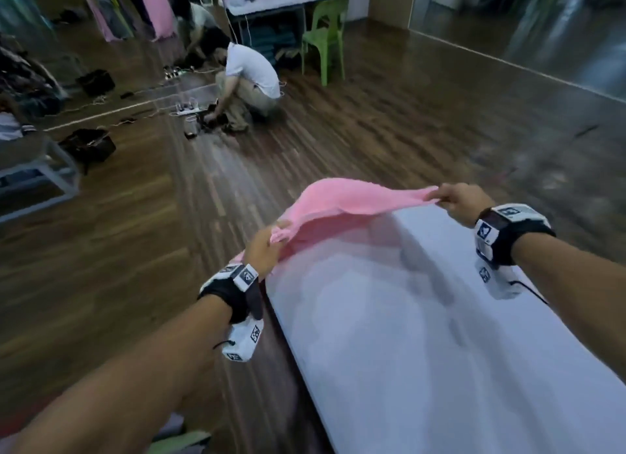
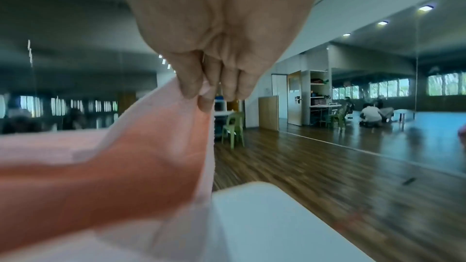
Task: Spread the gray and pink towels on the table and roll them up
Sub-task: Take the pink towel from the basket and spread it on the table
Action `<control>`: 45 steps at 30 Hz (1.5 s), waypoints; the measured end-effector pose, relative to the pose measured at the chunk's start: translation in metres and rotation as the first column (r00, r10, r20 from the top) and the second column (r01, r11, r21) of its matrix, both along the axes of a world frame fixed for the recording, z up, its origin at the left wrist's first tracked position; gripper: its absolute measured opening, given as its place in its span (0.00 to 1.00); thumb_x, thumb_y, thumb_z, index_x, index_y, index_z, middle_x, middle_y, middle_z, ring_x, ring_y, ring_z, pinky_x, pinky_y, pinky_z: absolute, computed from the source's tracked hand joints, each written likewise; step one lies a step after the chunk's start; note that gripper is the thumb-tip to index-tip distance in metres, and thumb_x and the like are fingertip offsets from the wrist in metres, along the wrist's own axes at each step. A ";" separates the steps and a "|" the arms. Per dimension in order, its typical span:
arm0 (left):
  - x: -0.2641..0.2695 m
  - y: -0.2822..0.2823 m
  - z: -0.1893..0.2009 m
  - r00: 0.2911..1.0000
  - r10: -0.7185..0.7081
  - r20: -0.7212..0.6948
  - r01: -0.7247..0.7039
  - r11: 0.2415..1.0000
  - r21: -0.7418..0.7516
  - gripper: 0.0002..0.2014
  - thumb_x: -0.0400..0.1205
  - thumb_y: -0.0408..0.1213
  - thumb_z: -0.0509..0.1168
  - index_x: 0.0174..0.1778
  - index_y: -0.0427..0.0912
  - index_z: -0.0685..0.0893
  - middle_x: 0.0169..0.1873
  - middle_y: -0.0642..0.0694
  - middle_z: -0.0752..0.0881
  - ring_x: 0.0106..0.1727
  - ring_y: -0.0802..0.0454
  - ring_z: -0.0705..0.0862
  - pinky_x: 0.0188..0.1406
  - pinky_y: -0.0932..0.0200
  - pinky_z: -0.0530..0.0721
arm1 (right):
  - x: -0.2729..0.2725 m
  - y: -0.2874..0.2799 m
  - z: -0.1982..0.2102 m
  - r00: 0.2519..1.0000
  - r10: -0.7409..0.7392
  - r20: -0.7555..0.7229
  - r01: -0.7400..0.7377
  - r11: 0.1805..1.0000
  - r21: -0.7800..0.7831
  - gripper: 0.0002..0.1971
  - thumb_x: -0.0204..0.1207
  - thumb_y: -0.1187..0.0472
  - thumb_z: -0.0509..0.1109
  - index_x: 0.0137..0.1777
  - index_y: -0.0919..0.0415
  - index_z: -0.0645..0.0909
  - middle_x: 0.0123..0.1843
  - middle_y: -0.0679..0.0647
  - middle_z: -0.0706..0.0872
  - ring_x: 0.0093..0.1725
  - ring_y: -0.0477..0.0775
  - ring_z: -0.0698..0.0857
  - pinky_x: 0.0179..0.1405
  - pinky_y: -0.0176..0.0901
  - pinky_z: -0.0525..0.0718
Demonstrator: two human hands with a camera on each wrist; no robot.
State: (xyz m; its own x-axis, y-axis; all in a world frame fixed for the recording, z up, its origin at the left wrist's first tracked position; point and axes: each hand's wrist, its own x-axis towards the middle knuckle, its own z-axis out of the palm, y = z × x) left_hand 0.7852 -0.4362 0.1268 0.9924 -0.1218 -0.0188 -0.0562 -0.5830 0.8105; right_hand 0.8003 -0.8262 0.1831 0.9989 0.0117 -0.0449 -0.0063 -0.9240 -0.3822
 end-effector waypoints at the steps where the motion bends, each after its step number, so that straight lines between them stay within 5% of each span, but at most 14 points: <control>1: -0.028 -0.022 -0.020 0.998 -0.048 -0.033 0.048 0.999 0.003 0.20 0.77 0.40 0.59 0.62 0.40 0.84 0.60 0.48 0.83 0.63 0.45 0.82 0.62 0.57 0.76 | -0.031 -0.014 -0.025 0.994 -0.010 -0.113 0.004 0.998 -0.055 0.16 0.78 0.70 0.65 0.62 0.57 0.85 0.61 0.62 0.86 0.61 0.65 0.83 0.58 0.46 0.75; 6: -0.179 -0.128 -0.096 0.904 -0.306 -0.298 0.338 0.939 0.059 0.16 0.81 0.33 0.65 0.65 0.43 0.83 0.57 0.43 0.87 0.59 0.44 0.83 0.61 0.57 0.78 | -0.201 -0.089 -0.121 0.791 -0.364 -0.492 0.195 0.912 -0.361 0.18 0.78 0.64 0.61 0.67 0.58 0.80 0.67 0.60 0.81 0.64 0.62 0.81 0.60 0.44 0.78; 10: -0.278 -0.189 -0.107 0.559 -0.653 -0.512 0.667 0.720 -0.189 0.34 0.75 0.41 0.75 0.76 0.46 0.71 0.52 0.60 0.84 0.58 0.55 0.77 0.69 0.55 0.75 | -0.315 -0.138 -0.145 0.612 -0.556 -0.563 0.151 0.781 -0.606 0.24 0.68 0.56 0.70 0.65 0.58 0.79 0.64 0.58 0.82 0.64 0.62 0.81 0.65 0.54 0.77; 13: -0.297 -0.205 -0.099 0.705 -0.582 -0.406 0.658 0.749 0.069 0.44 0.66 0.66 0.70 0.77 0.56 0.67 0.72 0.51 0.73 0.70 0.51 0.70 0.69 0.55 0.67 | -0.349 -0.142 -0.149 0.712 -0.547 -0.440 0.156 0.734 -0.661 0.23 0.77 0.55 0.60 0.73 0.53 0.70 0.78 0.57 0.66 0.79 0.65 0.59 0.77 0.71 0.52; 15: -0.296 -0.197 -0.110 0.817 -0.465 -0.341 0.574 0.716 0.398 0.48 0.64 0.73 0.66 0.79 0.59 0.60 0.78 0.43 0.61 0.78 0.39 0.59 0.73 0.44 0.61 | -0.349 -0.124 -0.161 0.860 -0.392 -0.326 0.248 0.880 -0.404 0.25 0.81 0.51 0.58 0.78 0.49 0.64 0.83 0.55 0.57 0.81 0.62 0.55 0.76 0.74 0.53; 17: -0.302 -0.187 -0.135 0.777 -0.443 -0.448 0.629 0.522 0.576 0.55 0.63 0.75 0.65 0.81 0.64 0.43 0.82 0.39 0.38 0.81 0.30 0.39 0.75 0.29 0.48 | -0.350 -0.095 -0.176 0.867 -0.258 -0.426 0.236 0.966 -0.105 0.34 0.78 0.35 0.57 0.82 0.39 0.51 0.85 0.49 0.45 0.83 0.65 0.48 0.72 0.81 0.53; 20: -0.323 -0.199 -0.159 0.742 -0.455 -0.492 0.665 0.410 0.624 0.60 0.62 0.77 0.64 0.78 0.64 0.30 0.76 0.35 0.24 0.76 0.26 0.28 0.73 0.22 0.39 | -0.368 -0.077 -0.210 0.808 -0.247 -0.535 0.198 0.969 -0.149 0.43 0.69 0.23 0.54 0.79 0.30 0.37 0.83 0.41 0.32 0.82 0.65 0.35 0.69 0.84 0.46; 25: -0.383 -0.272 -0.164 0.765 -0.445 -0.464 0.638 0.431 0.638 0.63 0.62 0.75 0.66 0.78 0.59 0.27 0.76 0.35 0.23 0.76 0.25 0.27 0.73 0.23 0.38 | -0.419 -0.132 -0.210 0.797 -0.226 -0.560 0.229 0.971 -0.066 0.49 0.66 0.30 0.70 0.79 0.28 0.40 0.83 0.39 0.33 0.83 0.61 0.36 0.71 0.84 0.46; 29: -0.465 -0.334 -0.176 0.705 -0.553 -0.444 0.700 0.444 0.559 0.65 0.62 0.75 0.65 0.65 0.61 0.13 0.57 0.44 0.05 0.75 0.28 0.24 0.69 0.26 0.32 | -0.507 -0.189 -0.205 0.754 -0.327 -0.570 0.321 0.940 -0.115 0.55 0.61 0.35 0.77 0.80 0.30 0.42 0.84 0.40 0.35 0.84 0.60 0.39 0.70 0.84 0.50; 33: -0.567 -0.413 -0.194 0.843 -0.536 -0.046 0.498 0.746 0.443 0.40 0.75 0.75 0.35 0.79 0.61 0.31 0.80 0.43 0.30 0.82 0.36 0.37 0.74 0.31 0.47 | -0.598 -0.235 -0.201 0.664 -0.477 -0.576 0.482 0.862 -0.158 0.55 0.59 0.46 0.83 0.81 0.35 0.51 0.85 0.39 0.40 0.84 0.59 0.44 0.70 0.84 0.50; 37: -0.646 -0.465 -0.228 0.693 -0.680 0.241 0.692 0.721 0.044 0.69 0.47 0.83 0.59 0.82 0.57 0.41 0.83 0.48 0.42 0.82 0.39 0.45 0.75 0.28 0.42 | -0.687 -0.267 -0.199 0.575 -0.608 -0.547 0.590 0.772 -0.238 0.51 0.59 0.54 0.82 0.79 0.36 0.56 0.84 0.39 0.45 0.82 0.58 0.51 0.71 0.83 0.53; 39: -0.699 -0.471 -0.242 0.595 -0.755 0.276 0.768 0.635 0.080 0.64 0.55 0.85 0.53 0.83 0.54 0.41 0.83 0.45 0.41 0.83 0.42 0.44 0.75 0.28 0.45 | -0.731 -0.281 -0.197 0.513 -0.647 -0.565 0.633 0.729 -0.259 0.50 0.61 0.59 0.82 0.79 0.37 0.57 0.85 0.40 0.45 0.82 0.61 0.50 0.70 0.84 0.52; 42: -0.729 -0.487 -0.164 0.354 -0.906 -0.231 0.920 0.294 0.259 0.56 0.64 0.82 0.32 0.83 0.47 0.41 0.82 0.36 0.39 0.82 0.36 0.39 0.77 0.35 0.39 | -0.786 -0.287 -0.191 0.427 -0.698 -0.575 0.703 0.656 -0.275 0.49 0.64 0.66 0.80 0.80 0.40 0.58 0.85 0.47 0.47 0.82 0.64 0.49 0.72 0.78 0.52; 45: -0.728 -0.472 -0.127 0.026 -0.762 -0.648 0.993 -0.055 0.104 0.42 0.79 0.61 0.61 0.83 0.42 0.53 0.82 0.35 0.50 0.82 0.34 0.48 0.79 0.40 0.52 | -0.818 -0.274 -0.179 0.400 -0.736 -0.545 0.760 0.599 -0.252 0.46 0.68 0.69 0.76 0.81 0.45 0.58 0.83 0.58 0.54 0.79 0.67 0.55 0.73 0.68 0.61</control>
State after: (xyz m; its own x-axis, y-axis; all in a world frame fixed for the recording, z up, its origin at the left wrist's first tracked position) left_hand 0.0574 -0.9082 -0.0006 -0.0930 -0.7370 -0.6695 -0.6734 -0.4487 0.5875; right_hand -0.0178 -1.0998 0.0040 0.3856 -0.7146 -0.5837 -0.9004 -0.4295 -0.0690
